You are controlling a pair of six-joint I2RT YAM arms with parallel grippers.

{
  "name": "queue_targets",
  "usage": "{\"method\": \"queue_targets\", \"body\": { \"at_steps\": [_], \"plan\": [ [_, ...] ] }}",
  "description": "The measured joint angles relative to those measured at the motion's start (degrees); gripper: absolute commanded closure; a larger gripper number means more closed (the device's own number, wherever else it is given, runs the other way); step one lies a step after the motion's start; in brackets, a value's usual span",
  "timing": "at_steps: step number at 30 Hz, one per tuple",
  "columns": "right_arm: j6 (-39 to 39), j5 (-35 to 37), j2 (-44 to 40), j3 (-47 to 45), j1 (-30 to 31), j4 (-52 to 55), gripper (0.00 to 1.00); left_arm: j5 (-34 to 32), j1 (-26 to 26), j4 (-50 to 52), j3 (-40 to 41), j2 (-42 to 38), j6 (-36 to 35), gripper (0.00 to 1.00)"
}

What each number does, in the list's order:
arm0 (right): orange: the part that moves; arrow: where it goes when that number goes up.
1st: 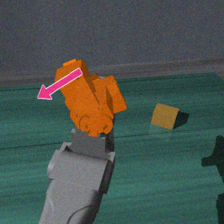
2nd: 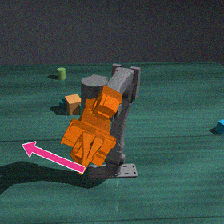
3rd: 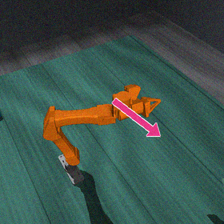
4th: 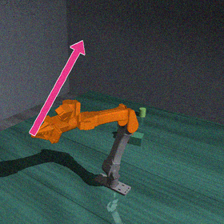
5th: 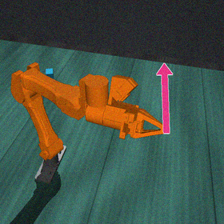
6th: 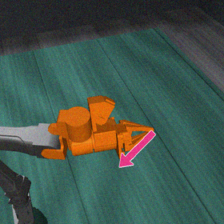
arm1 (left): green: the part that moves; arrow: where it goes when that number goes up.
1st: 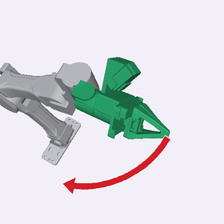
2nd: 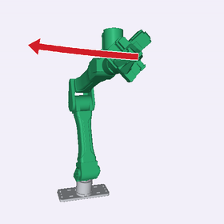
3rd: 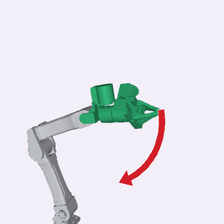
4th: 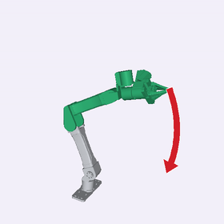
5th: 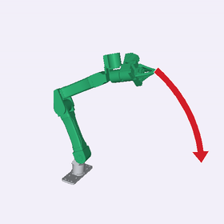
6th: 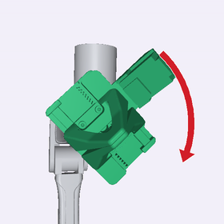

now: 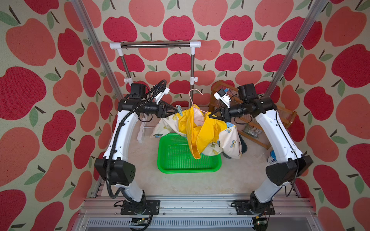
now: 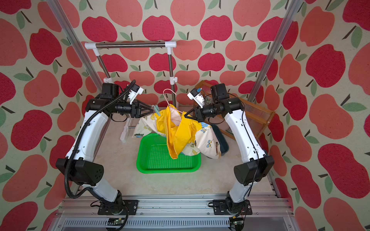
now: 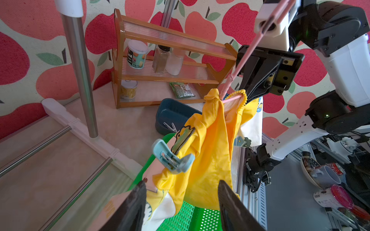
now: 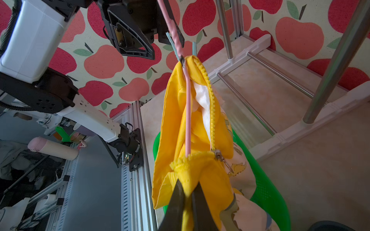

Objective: Remove the clothespins securing jackets to the hanger
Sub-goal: Remove the clothespin from the hanger.

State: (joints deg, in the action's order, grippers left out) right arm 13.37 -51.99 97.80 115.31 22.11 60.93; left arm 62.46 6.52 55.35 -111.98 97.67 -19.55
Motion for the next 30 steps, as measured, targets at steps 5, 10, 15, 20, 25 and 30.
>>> {"method": "queue_targets", "body": {
  "at_steps": [5, 10, 15, 20, 25, 30],
  "plan": [
    [-1.57, -1.62, 0.39, 0.0, 0.0, -0.02, 1.0, -0.04, 0.61, 0.11, -0.81, 3.15, -0.96, 0.41],
    [-2.89, -2.19, 0.9, 0.0, 0.0, -1.14, 1.0, 0.42, 1.07, 0.17, -4.13, 6.47, -1.07, 0.44],
    [-3.67, -2.64, 1.36, 0.0, 0.0, -2.16, 1.0, 2.32, 1.81, 0.31, -5.99, 7.85, -1.66, 0.62],
    [-4.09, -3.15, 1.7, 0.0, -0.02, -2.86, 1.0, 3.74, 2.36, 1.49, -8.33, 9.31, -2.49, 0.98],
    [-4.11, -3.3, 1.7, 0.0, -0.31, -3.02, 1.0, 4.07, 2.36, 3.82, -10.19, 10.4, -3.61, 1.0],
    [-4.11, -3.61, 1.7, 0.0, -0.39, -3.02, 1.0, 2.71, 2.54, 4.22, -10.67, 10.38, -2.86, 1.0]
  ]
}}
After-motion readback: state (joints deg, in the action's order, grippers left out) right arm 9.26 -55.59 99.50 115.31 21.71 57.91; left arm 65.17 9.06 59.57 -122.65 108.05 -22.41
